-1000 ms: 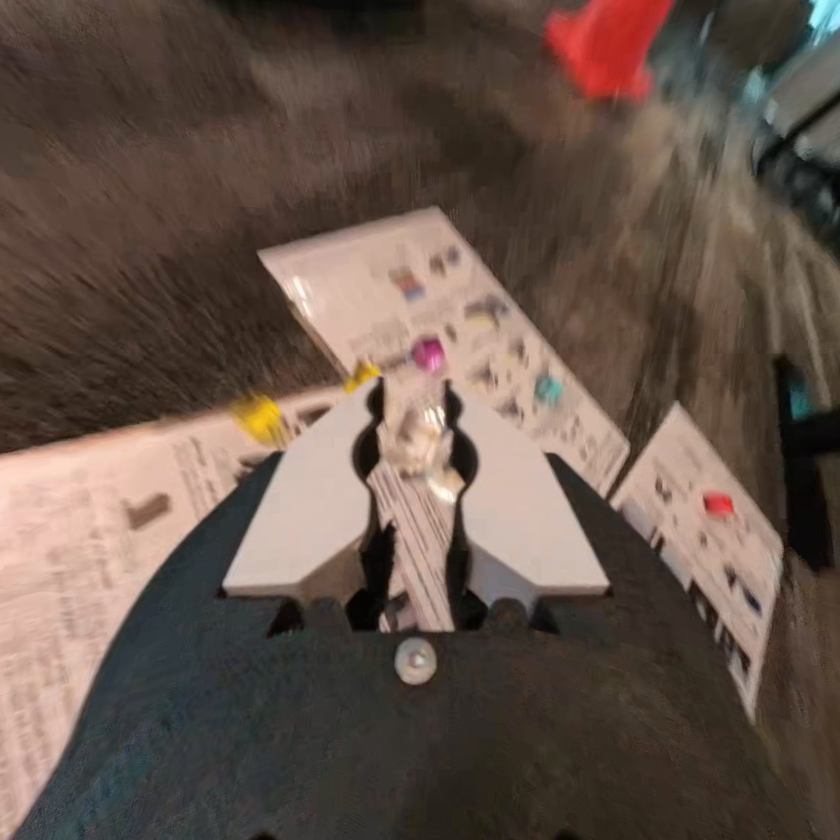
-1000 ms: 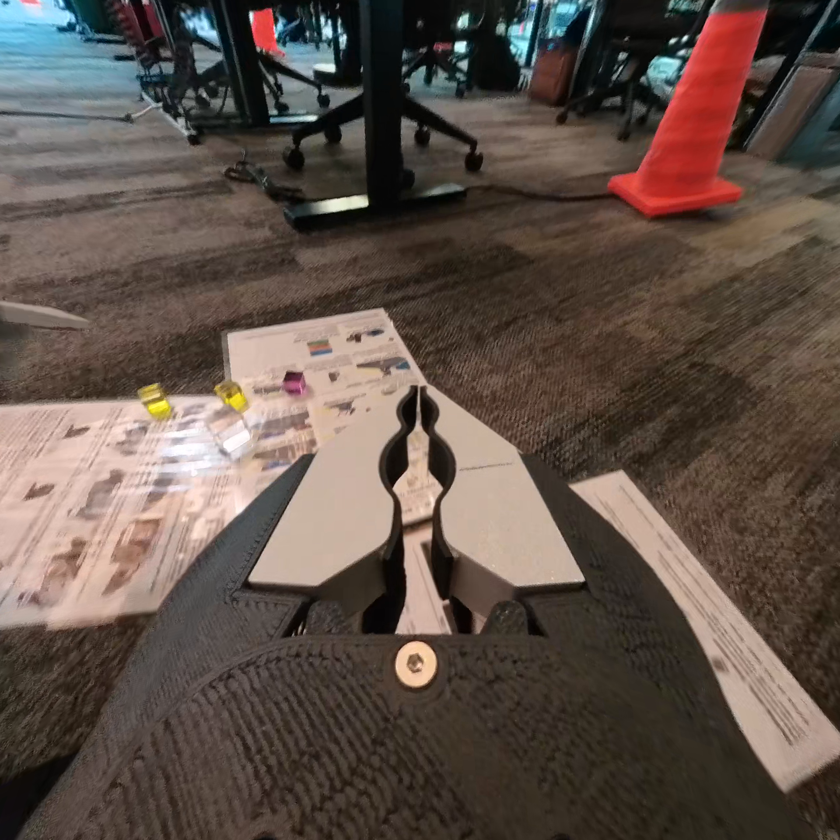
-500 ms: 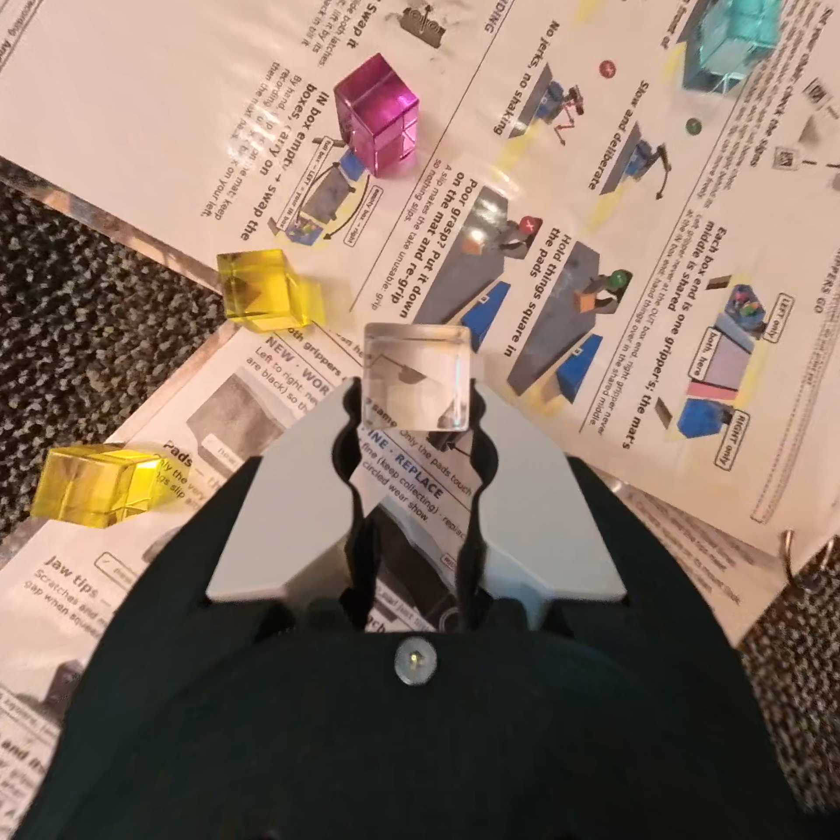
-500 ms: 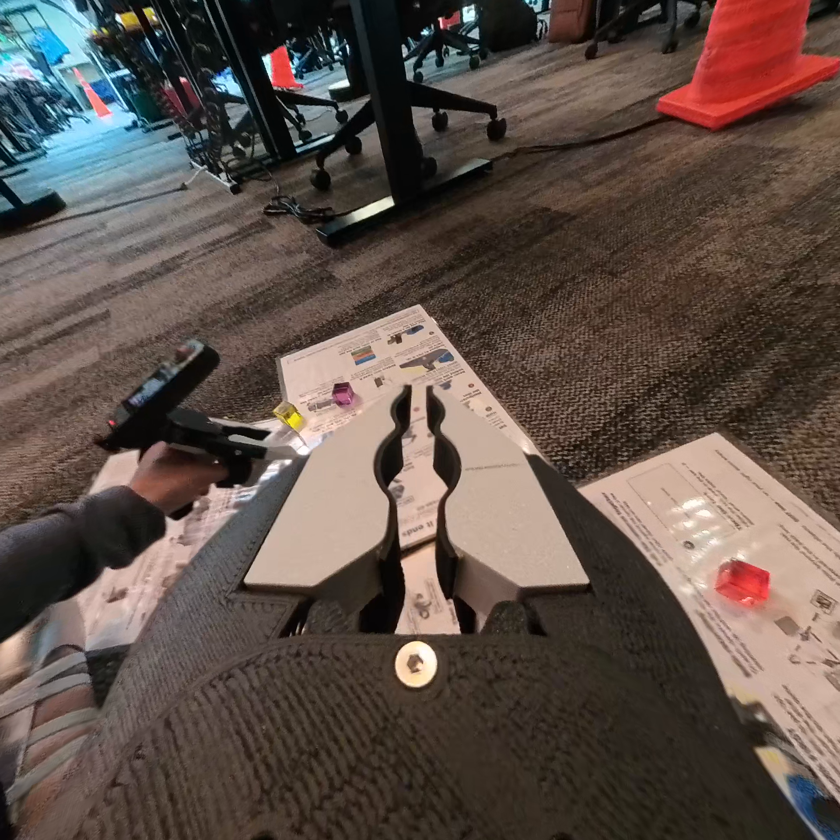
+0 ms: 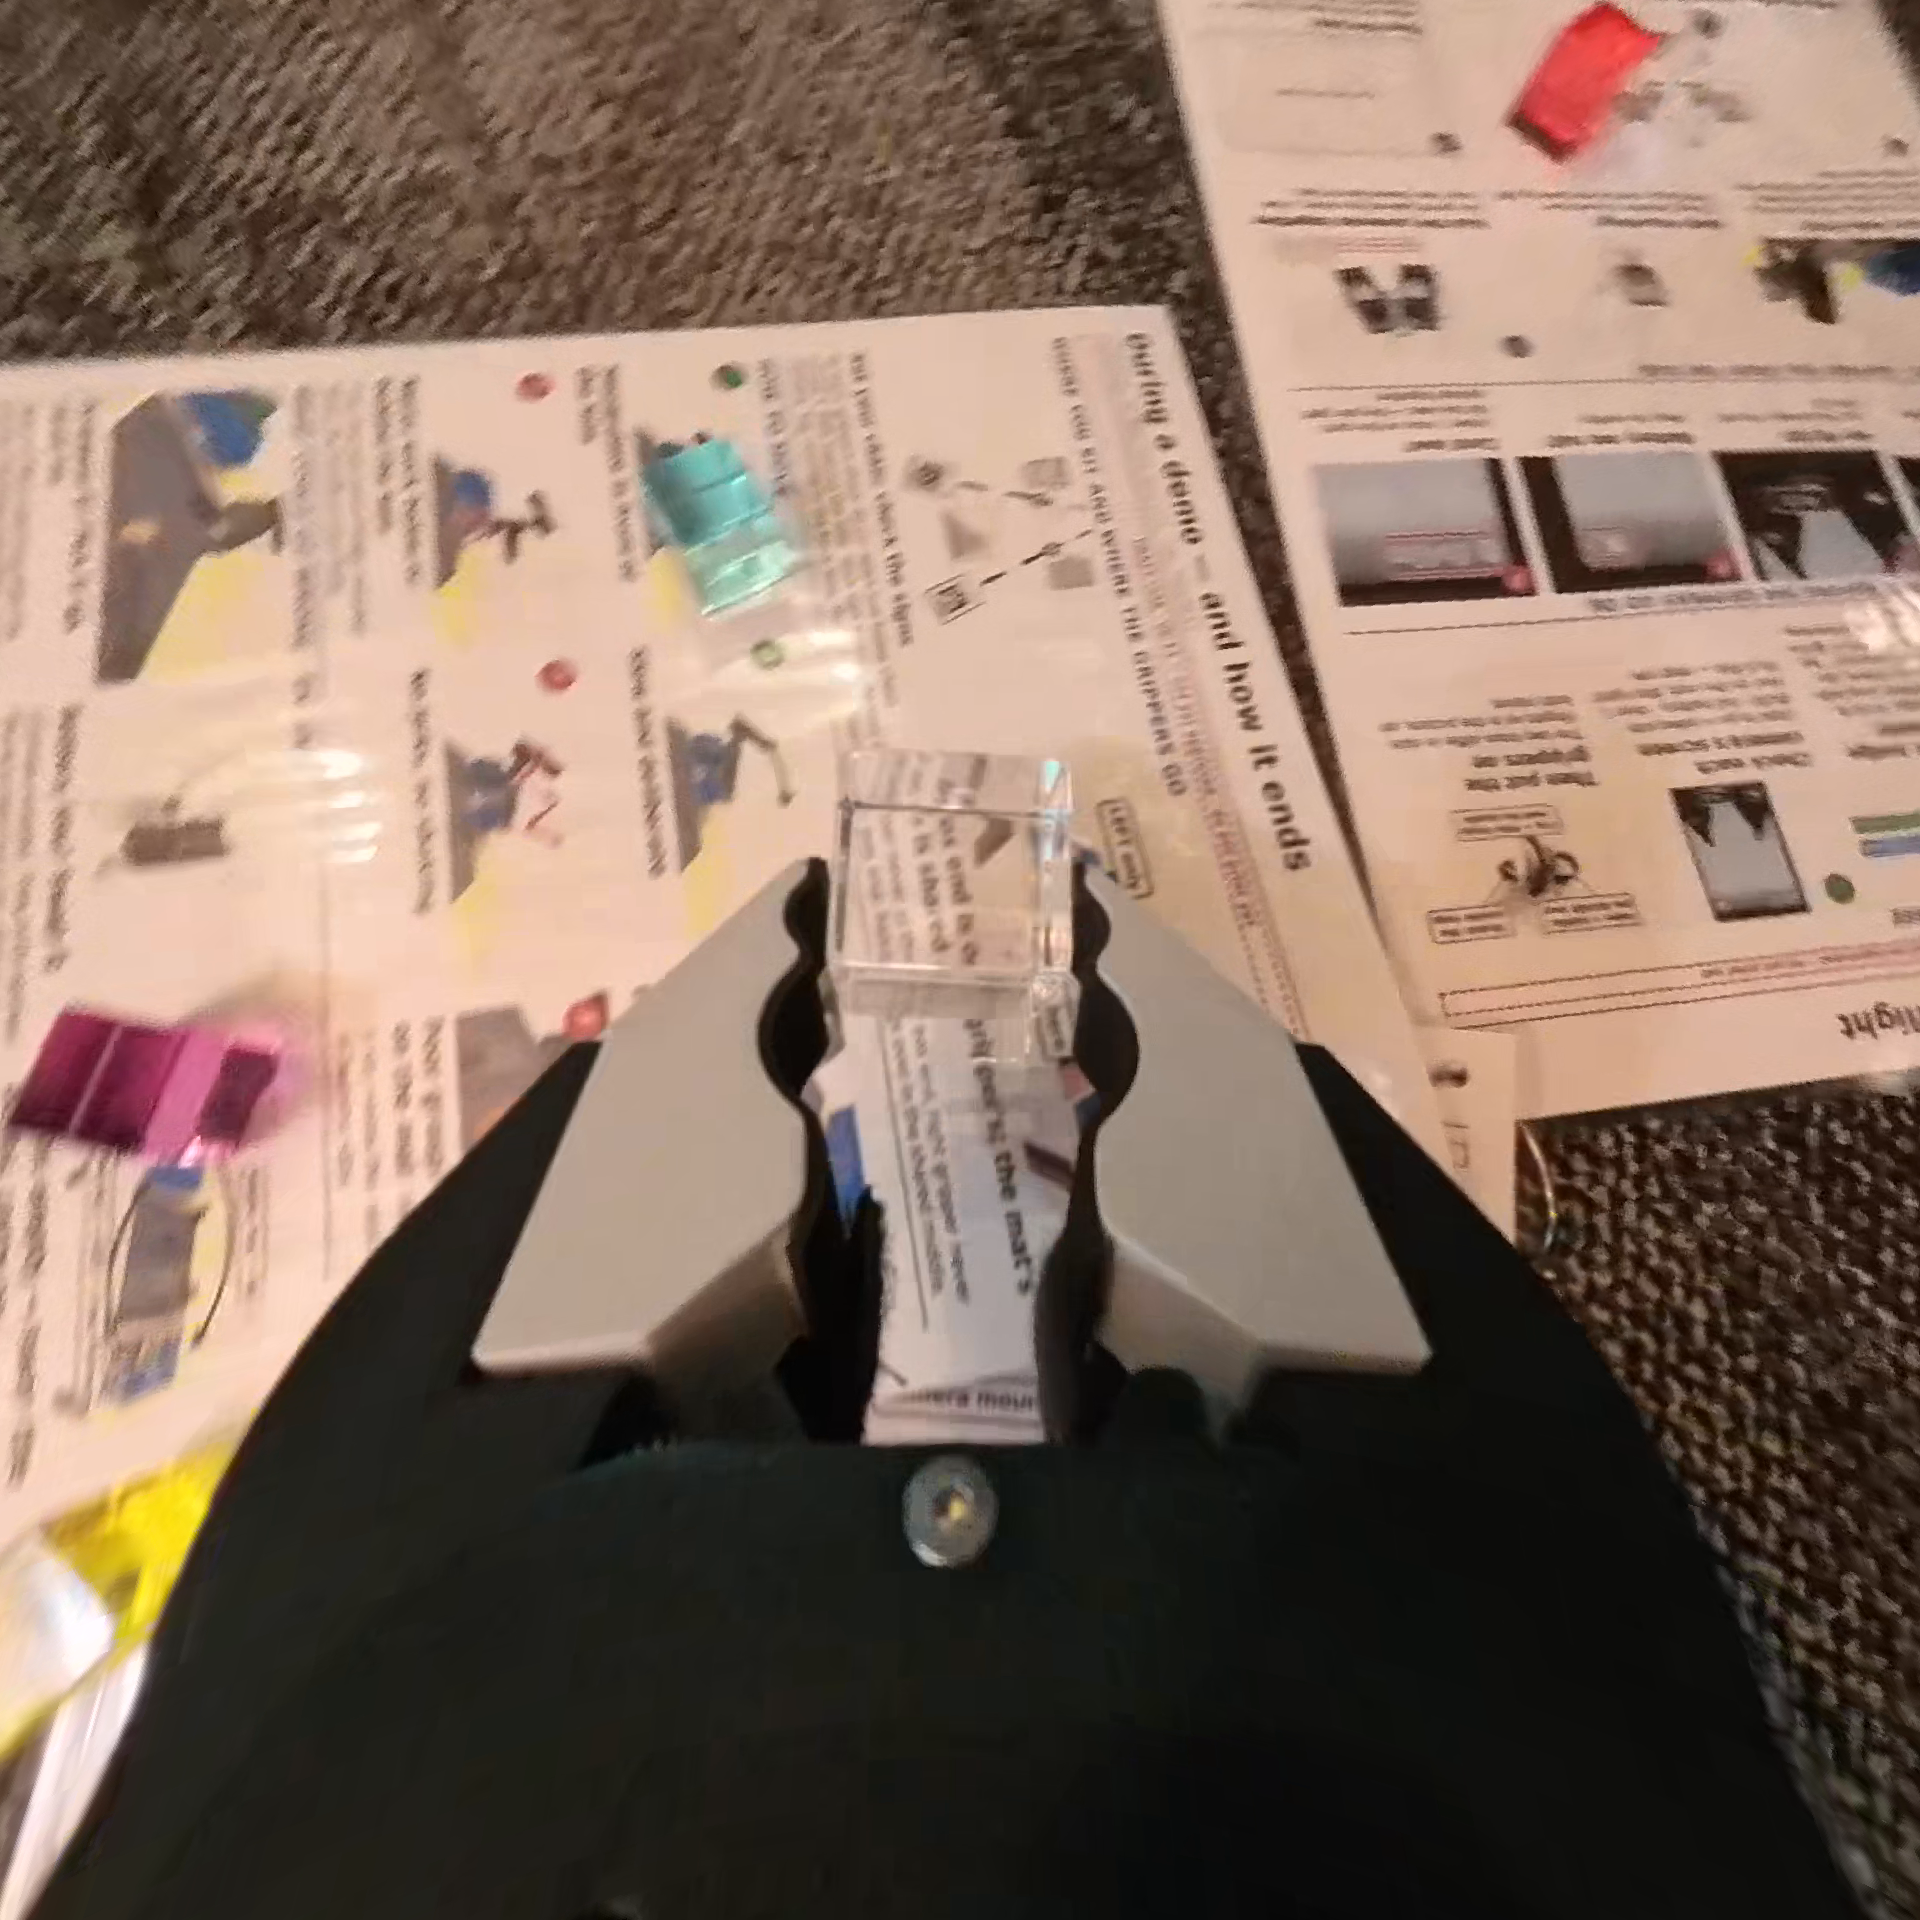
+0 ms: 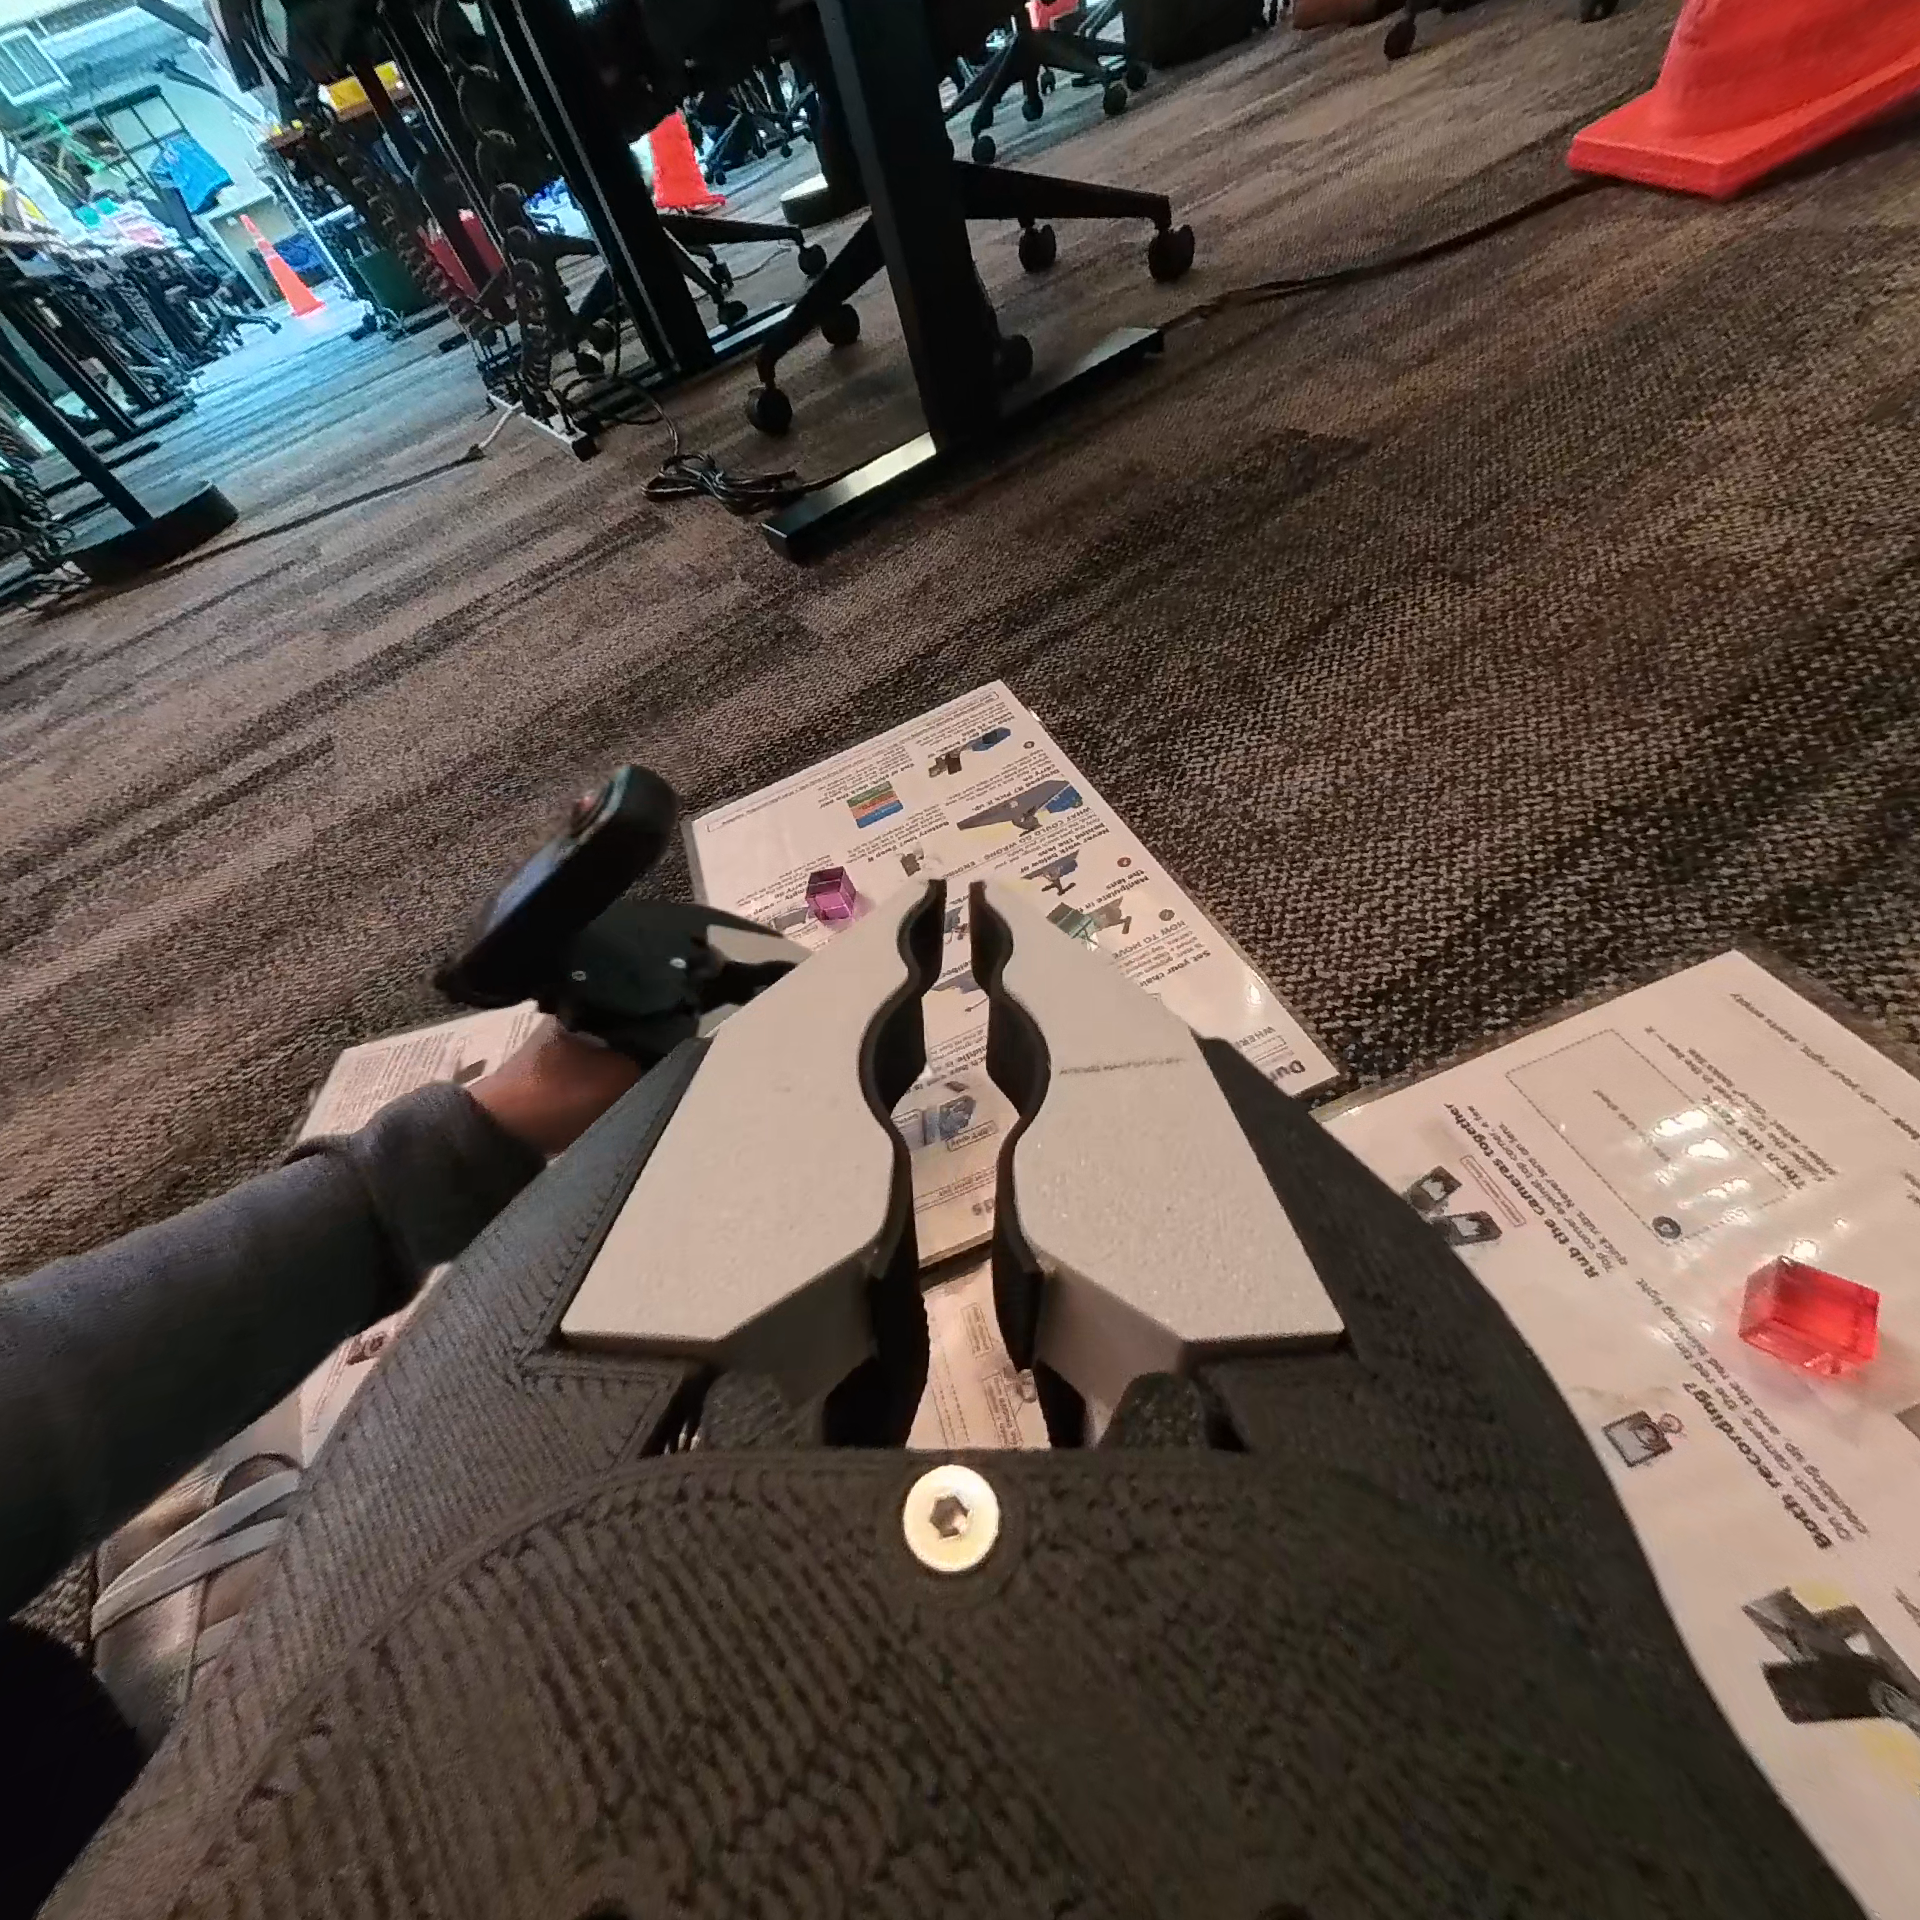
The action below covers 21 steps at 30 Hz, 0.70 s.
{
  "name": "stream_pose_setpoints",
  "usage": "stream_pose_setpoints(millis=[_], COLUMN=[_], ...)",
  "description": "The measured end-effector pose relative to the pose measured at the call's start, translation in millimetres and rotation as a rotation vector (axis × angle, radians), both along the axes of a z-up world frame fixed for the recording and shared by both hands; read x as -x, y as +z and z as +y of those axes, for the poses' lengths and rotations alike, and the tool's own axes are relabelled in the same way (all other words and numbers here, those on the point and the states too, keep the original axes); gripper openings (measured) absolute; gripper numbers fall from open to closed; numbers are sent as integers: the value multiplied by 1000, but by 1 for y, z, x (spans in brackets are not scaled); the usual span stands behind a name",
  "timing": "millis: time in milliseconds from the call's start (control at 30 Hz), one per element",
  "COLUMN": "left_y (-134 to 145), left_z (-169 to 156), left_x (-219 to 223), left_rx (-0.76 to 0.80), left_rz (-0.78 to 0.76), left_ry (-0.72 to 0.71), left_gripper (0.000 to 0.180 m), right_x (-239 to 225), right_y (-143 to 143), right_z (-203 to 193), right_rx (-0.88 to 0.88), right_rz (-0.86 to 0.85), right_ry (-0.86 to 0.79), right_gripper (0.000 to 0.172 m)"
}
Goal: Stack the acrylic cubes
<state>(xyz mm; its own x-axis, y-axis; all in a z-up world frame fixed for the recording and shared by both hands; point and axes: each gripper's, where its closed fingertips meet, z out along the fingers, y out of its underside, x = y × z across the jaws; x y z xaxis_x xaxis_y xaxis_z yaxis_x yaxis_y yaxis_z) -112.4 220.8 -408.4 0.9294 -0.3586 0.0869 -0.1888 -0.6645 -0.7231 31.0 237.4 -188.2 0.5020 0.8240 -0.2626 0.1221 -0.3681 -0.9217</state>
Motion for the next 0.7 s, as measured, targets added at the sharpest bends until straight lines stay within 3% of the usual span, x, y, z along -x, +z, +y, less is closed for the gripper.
stream_pose_setpoints(millis=[167, 300, 433, 567, 700], left_y=[-8, -34, -43, -26, 3], left_z=[2, 1, 0, 2, -7], left_x=[-27, -28, -27, -17, 44], left_rx=[37, 127, 128, 71, -9], left_rz=[30, 96, 35, 14, -110], left_ry=[-203, -242, -191, -136, 149], left_gripper=[44, 45, 47, 86, 110], right_x=[1, 2, 3, 2, 1], right_y=[-4, -6, -10, -11, -12], right_z=[0, 0, 0, 2, 2], right_rx=[15, 23, 34, 34, 48], right_rz=[-2, -6, -17, -20, -13], right_ry=[2, 7, 10, 6, 5], right_gripper=[2, 2, 2, 2, 3])
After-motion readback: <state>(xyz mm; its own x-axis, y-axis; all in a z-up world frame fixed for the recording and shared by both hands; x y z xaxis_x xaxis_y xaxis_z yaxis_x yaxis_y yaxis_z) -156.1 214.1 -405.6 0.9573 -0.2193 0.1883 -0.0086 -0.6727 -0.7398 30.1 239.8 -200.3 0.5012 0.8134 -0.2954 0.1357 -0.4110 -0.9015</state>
